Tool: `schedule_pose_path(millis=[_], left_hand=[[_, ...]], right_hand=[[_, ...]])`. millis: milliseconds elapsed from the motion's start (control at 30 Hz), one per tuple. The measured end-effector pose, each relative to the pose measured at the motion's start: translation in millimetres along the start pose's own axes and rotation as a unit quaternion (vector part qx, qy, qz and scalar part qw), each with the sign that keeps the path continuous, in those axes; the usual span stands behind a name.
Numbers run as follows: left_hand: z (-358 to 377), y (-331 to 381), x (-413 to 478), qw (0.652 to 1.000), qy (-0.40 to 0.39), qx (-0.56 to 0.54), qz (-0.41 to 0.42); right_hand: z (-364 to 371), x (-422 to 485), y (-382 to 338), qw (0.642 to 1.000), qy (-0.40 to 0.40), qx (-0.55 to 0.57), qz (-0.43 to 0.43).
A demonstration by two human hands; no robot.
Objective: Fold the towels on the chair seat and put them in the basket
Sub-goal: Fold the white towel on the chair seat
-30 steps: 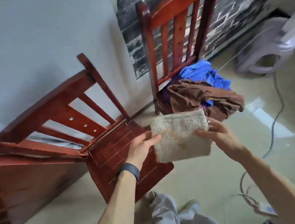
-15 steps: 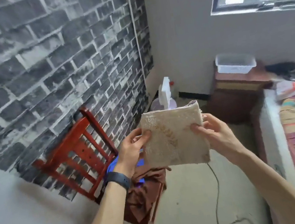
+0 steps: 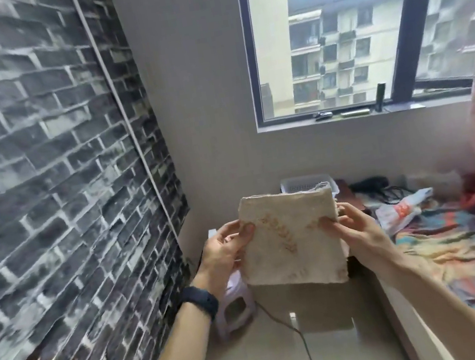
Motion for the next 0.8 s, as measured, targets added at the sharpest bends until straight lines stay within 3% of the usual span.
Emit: schedule_pose_path(millis=[333, 800], left_hand=[[28.0, 43.6, 189.0, 0.995, -0.078, 0.054, 0.024], [116.2, 44.5, 483.7, 0.995, -0.068, 0.077, -0.001]], right_hand=[[-36.1, 155.6, 7.3, 0.998, 0.051, -0.013, -0.027], [-154.5, 425.4, 70.5, 0.998, 0.05, -0.042, 0.002]])
Point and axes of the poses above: each hand's wrist, its own x-axis towards the middle knuckle, its own z-axis out of the palm, y = z × x, the point moved 8 cm from there along x, towards the middle knuckle, and after that the axes turned 14 degrees about x, right-handed, at the moved point
